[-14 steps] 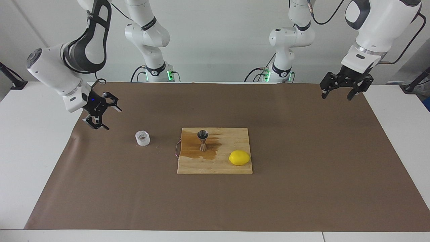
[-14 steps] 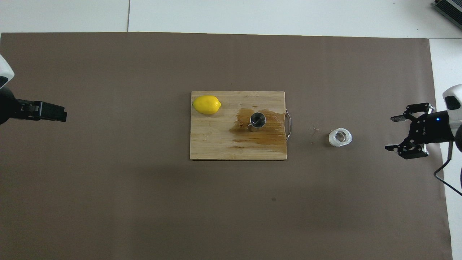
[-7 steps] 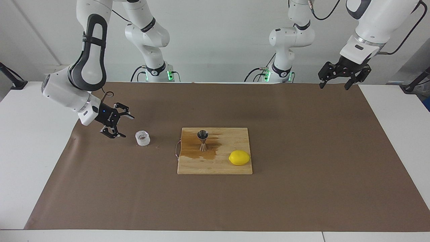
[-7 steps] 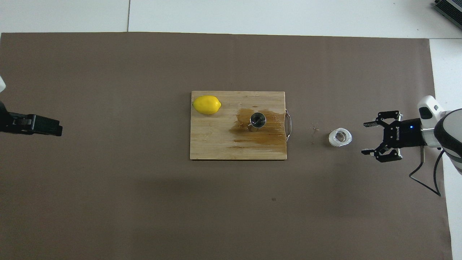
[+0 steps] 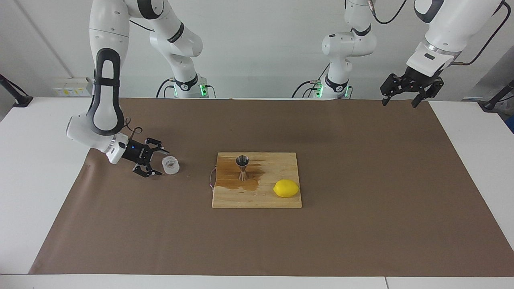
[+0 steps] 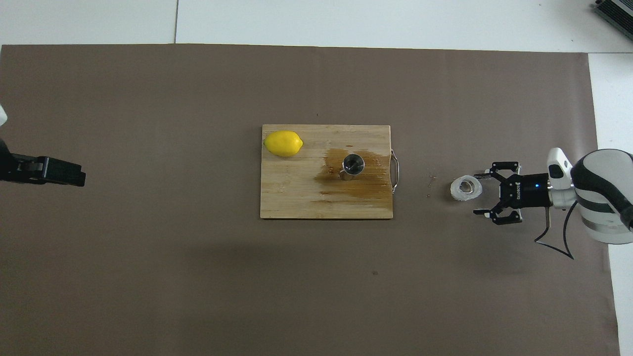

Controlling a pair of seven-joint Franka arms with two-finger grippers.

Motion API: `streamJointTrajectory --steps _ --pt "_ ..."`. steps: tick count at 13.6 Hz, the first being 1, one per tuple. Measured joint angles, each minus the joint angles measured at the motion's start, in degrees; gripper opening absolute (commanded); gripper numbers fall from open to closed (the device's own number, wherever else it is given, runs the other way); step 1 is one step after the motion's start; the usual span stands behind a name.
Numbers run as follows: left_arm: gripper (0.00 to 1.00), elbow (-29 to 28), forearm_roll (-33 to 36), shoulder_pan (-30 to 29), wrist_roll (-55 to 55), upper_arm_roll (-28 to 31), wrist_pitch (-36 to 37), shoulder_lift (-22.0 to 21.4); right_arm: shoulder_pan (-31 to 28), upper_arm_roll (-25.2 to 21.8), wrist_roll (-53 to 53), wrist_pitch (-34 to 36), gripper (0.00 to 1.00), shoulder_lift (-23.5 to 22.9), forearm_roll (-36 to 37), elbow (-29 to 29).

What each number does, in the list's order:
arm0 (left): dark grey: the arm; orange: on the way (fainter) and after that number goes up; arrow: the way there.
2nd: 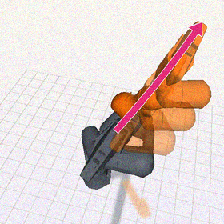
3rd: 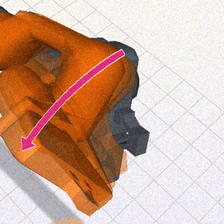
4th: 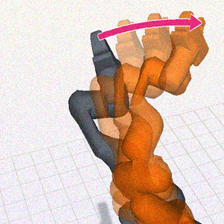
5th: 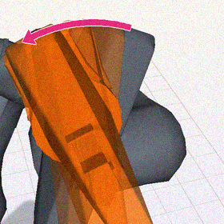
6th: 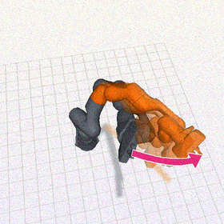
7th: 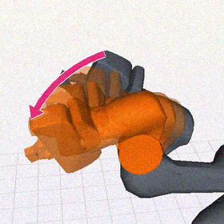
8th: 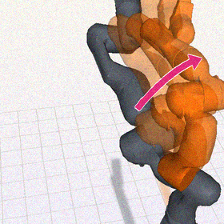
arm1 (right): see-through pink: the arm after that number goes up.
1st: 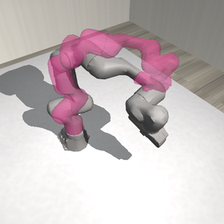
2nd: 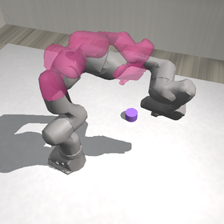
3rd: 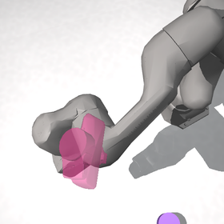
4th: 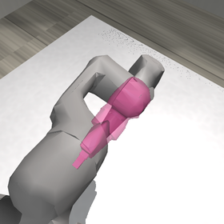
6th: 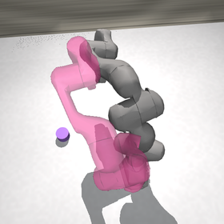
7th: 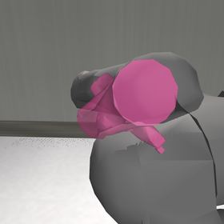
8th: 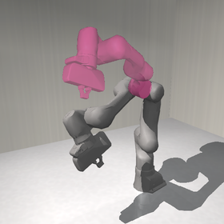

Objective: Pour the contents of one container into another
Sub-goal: 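Close the right gripper around the small white cup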

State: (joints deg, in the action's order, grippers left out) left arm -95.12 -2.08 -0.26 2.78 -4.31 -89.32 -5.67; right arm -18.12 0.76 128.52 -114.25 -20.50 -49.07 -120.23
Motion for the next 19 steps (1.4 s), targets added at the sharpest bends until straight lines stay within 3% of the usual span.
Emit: streamJointTrajectory --steps 3,9,10,13,14,19 --pt "1.00 -0.03 0.00 0.00 0.00 0.12 -0.01 0.00 0.24 0.46 5.77 0.19 1.00 -0.76 -3.13 0.11" --pt "1.00 -0.43 0.32 -0.06 -0.01 0.13 -0.01 -0.10 1.37 0.94 7.11 0.19 1.00 -0.77 -3.56 0.11" --pt "1.00 -0.47 0.32 -0.06 -0.19 0.13 -0.01 -0.15 1.81 0.95 7.78 0.17 0.95 -0.77 -3.56 0.11" --pt "1.00 -0.80 0.32 -0.07 -1.32 0.12 -0.02 -0.19 2.51 0.95 9.13 -0.70 0.39 -0.78 -3.58 0.11" --pt "1.00 -1.02 0.32 -0.07 -1.32 0.12 -0.02 -0.23 2.51 0.94 9.23 -1.00 0.29 -0.77 -3.62 0.13" --pt "1.00 -1.86 0.32 -0.09 -1.32 0.13 -0.01 -0.56 2.53 1.45 8.40 -0.96 0.28 -0.70 -3.80 0.72"
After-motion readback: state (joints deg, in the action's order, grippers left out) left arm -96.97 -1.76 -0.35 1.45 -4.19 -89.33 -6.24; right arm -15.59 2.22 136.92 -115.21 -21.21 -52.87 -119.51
